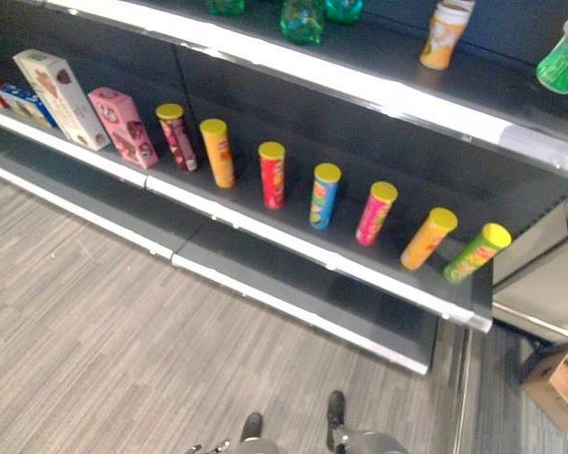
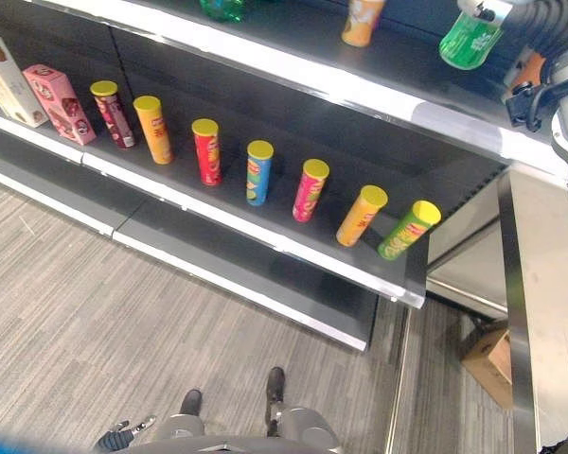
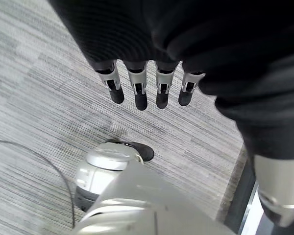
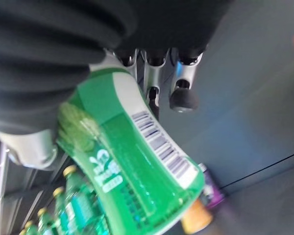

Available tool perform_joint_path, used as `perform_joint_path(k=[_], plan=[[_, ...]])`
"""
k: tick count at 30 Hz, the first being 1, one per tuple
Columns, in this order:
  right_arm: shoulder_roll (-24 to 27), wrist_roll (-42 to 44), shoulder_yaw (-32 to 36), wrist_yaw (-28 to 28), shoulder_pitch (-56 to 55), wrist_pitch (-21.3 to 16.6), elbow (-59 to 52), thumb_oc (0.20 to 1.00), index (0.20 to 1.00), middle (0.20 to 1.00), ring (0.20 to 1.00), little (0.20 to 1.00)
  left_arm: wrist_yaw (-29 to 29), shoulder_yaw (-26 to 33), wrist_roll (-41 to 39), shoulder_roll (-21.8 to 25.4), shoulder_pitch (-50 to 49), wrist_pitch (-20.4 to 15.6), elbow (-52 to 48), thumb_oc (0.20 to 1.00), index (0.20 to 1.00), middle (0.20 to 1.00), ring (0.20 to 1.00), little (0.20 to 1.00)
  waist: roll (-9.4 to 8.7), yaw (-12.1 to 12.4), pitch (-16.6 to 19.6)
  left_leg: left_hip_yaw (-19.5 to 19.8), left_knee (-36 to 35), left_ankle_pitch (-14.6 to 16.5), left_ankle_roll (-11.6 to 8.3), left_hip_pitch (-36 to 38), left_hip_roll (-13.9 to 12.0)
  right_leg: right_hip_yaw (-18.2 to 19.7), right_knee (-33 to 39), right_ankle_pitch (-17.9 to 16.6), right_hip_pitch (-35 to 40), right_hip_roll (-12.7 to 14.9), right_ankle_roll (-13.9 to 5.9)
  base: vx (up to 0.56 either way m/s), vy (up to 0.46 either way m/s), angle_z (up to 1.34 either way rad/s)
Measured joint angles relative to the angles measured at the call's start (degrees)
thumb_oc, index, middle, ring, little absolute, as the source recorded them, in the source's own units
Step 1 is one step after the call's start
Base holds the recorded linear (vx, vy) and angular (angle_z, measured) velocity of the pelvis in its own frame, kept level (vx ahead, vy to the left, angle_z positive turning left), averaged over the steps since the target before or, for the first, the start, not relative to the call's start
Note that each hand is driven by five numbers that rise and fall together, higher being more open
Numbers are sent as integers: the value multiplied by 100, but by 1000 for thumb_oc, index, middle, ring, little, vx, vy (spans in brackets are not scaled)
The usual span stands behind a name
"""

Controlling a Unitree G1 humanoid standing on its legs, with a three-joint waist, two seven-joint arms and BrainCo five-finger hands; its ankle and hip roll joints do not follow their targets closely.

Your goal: Put the goods on the table back onto the shelves and tidy them up.

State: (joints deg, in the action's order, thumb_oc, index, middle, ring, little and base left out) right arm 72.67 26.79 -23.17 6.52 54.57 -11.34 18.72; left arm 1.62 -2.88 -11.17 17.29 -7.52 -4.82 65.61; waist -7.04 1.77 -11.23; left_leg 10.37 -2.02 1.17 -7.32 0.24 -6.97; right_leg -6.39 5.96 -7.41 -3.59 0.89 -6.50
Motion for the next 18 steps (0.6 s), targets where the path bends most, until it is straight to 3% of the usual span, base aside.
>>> perform_joint_path(k=[4,8,10,13,18], plan=[[-348,-293,-432,2,356,65,269,200,200,200,200,200,36,58,-4,19,-161,1,-3,1000,1000,1000,1000,1000,11,93,176,160,-11,-36,31,11,117,-152,-1,-7,113,113,174,61,-44,27],[-930,-627,-919,31,902,220,1485,200,200,200,200,200,46,47,-179,33,-191,-4,23,1000,1000,1000,1000,1000,33,291,356,336,-83,-91,49,109,171,-341,0,9,275,182,291,47,-32,27],[-993,-666,-915,56,963,267,1689,200,200,200,200,200,49,36,-222,34,-193,0,31,1000,1000,1000,1000,1000,68,463,375,415,-90,-108,69,93,193,-413,-3,20,294,205,301,54,-45,26],[-1335,-796,-914,78,1106,342,2546,200,200,200,200,200,49,-29,-223,25,-228,0,43,1000,1000,1000,1000,1000,168,515,413,650,-93,-105,67,90,240,-692,0,51,464,269,300,47,-37,44],[-1347,-915,-888,82,1120,496,3094,200,200,200,200,200,59,-24,-224,31,-313,5,42,1000,1000,1000,1000,1000,314,693,461,848,-83,-161,87,27,289,-954,0,142,521,338,272,24,-27,32]])
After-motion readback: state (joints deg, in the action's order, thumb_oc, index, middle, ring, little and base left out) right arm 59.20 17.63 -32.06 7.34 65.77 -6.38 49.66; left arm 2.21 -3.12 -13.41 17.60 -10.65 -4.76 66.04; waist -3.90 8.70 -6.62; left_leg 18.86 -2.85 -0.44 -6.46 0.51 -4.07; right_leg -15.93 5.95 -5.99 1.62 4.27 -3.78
